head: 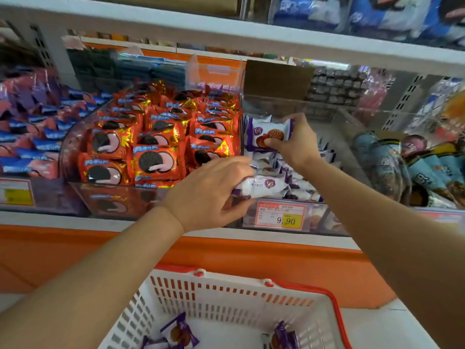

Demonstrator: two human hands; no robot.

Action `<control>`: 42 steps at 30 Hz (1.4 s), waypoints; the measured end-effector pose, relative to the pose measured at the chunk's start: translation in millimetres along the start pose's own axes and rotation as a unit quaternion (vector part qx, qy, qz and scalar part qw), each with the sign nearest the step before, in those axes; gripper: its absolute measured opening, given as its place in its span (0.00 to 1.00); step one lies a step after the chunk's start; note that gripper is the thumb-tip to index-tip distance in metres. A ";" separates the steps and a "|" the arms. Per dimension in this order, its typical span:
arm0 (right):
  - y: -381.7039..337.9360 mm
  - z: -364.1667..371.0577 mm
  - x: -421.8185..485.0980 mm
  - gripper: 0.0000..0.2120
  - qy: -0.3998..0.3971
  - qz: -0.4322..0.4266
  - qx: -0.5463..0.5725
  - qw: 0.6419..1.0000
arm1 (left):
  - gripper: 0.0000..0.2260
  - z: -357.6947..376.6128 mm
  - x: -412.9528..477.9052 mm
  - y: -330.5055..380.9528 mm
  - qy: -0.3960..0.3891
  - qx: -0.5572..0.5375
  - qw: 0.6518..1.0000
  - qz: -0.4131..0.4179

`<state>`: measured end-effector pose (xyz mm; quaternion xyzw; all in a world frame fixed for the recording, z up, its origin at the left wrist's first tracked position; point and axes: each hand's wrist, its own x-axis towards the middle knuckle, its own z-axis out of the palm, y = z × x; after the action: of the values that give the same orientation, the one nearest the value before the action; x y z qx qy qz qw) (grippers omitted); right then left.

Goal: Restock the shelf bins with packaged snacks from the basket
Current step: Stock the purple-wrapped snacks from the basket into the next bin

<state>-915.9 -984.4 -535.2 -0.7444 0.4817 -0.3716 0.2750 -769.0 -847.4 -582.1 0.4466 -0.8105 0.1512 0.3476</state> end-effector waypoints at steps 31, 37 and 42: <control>5.6 5.0 -8.4 0.26 -0.008 -0.068 -0.188 0.980 | 0.16 6.5 -3.5 2.1 0.041 0.035 0.998 0.026; 4.8 -9.2 -65.7 0.17 0.025 -0.067 0.030 0.997 | 0.15 7.7 -0.3 25.1 0.077 -0.090 0.985 -0.126; -4.5 -28.0 -105.7 0.22 -0.113 -0.045 0.194 0.973 | 0.13 6.9 3.5 34.7 0.112 -0.212 0.944 -0.228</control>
<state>-963.9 -886.7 -546.2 -0.7349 0.3322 -0.3837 0.4498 -801.9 -834.2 -582.3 0.5153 -0.6564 -0.0584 0.5480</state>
